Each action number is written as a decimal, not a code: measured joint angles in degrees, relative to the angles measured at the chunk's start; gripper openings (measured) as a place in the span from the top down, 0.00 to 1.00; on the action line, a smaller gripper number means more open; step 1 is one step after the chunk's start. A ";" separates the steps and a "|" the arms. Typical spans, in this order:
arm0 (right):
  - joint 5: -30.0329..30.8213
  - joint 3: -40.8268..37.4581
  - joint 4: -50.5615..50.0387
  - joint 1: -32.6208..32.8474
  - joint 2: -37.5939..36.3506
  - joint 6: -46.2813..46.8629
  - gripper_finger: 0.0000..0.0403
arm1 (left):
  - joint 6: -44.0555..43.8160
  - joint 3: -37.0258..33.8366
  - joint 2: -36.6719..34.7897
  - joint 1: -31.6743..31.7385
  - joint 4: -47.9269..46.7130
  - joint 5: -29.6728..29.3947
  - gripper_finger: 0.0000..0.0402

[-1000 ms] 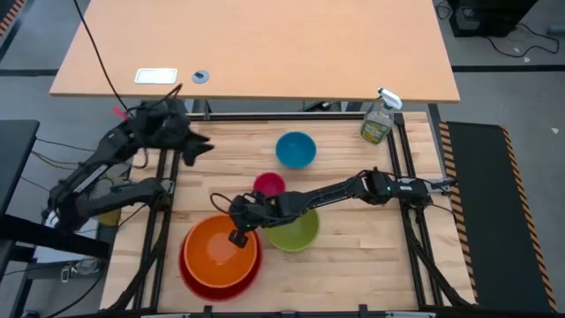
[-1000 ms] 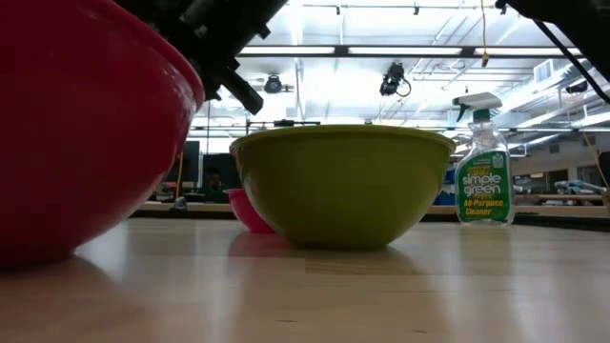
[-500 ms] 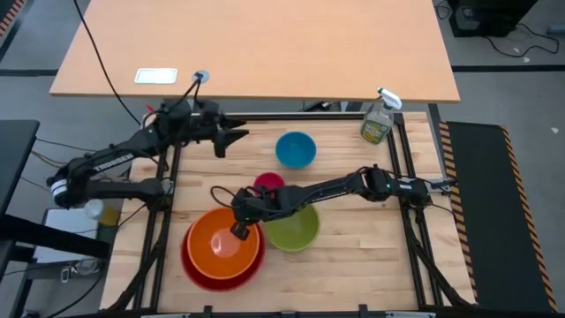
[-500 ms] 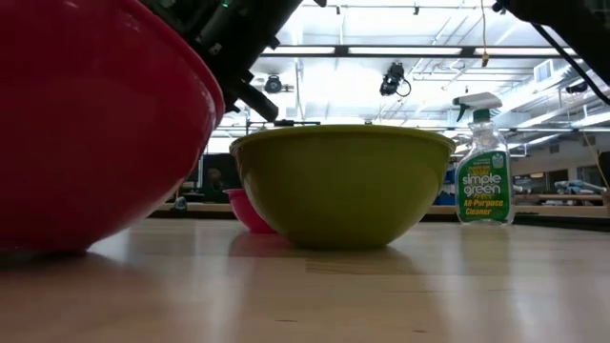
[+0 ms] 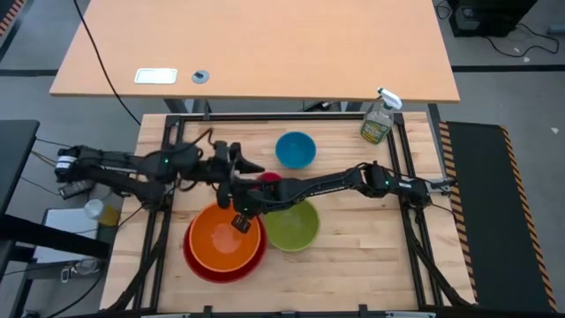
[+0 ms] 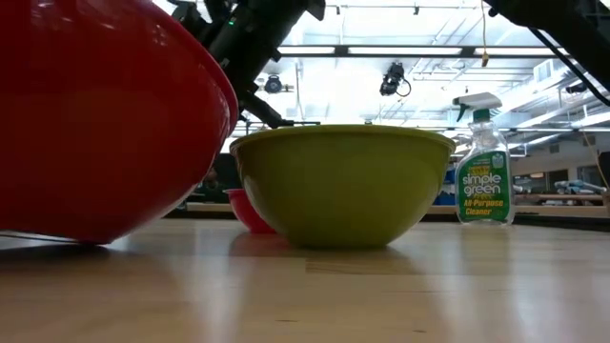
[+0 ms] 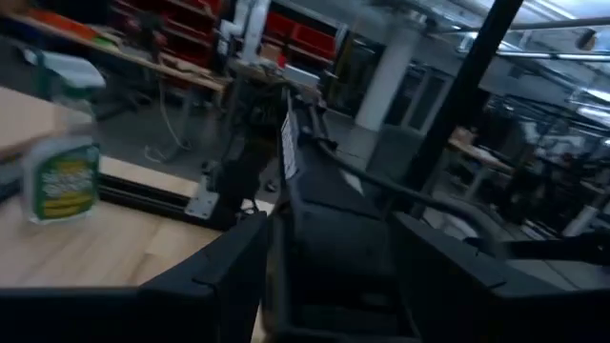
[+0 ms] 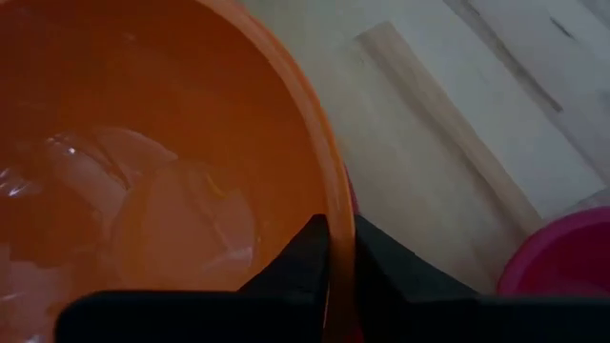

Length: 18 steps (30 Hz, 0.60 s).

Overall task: Nest bowls inside each other
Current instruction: Stack the orange bowl on top of the red bowl

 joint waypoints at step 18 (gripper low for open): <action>-6.70 -0.09 -0.09 0.04 0.00 -4.52 0.55 | 0.78 0.11 -14.96 -16.83 -16.57 -20.06 0.45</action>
